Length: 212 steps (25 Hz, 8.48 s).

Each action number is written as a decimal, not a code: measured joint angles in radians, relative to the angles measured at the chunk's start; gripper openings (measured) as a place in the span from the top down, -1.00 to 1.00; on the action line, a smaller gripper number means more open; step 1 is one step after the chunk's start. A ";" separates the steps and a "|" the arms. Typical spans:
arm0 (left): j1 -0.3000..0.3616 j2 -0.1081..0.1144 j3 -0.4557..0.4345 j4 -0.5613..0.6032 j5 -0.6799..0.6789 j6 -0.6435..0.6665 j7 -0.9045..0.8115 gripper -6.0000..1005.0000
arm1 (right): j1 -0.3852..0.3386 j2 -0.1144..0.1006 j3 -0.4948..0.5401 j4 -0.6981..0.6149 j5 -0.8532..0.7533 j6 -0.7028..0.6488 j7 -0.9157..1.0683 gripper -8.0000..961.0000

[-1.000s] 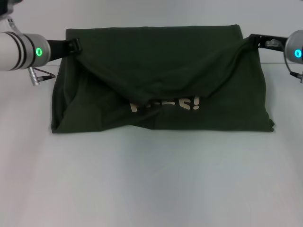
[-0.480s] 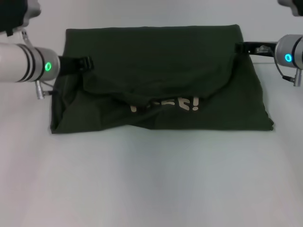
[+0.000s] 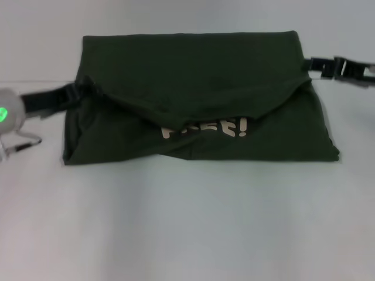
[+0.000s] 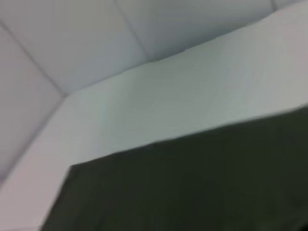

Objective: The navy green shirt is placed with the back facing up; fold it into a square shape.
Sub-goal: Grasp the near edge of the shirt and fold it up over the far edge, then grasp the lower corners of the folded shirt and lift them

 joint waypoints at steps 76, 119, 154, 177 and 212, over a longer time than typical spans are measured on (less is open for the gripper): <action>-0.153 0.138 -0.297 -0.346 0.121 0.192 0.223 0.94 | 0.075 -0.112 0.077 0.100 -0.404 -0.235 0.153 -0.52; -0.150 0.126 -0.299 -0.346 0.119 0.165 0.220 0.94 | 0.107 -0.037 0.015 0.216 -0.444 -0.010 0.149 0.43; -0.040 0.136 -0.327 -0.103 0.299 0.673 0.269 0.93 | -0.075 -0.083 0.121 -0.019 -0.436 -0.527 0.081 0.91; -0.018 0.078 -0.325 -0.172 0.177 0.469 0.331 0.10 | -0.048 -0.074 0.124 -0.013 -0.434 -0.494 0.076 0.91; -0.033 0.083 -0.246 -0.258 0.187 0.439 0.367 -0.26 | -0.042 -0.074 0.127 -0.010 -0.433 -0.484 0.072 0.91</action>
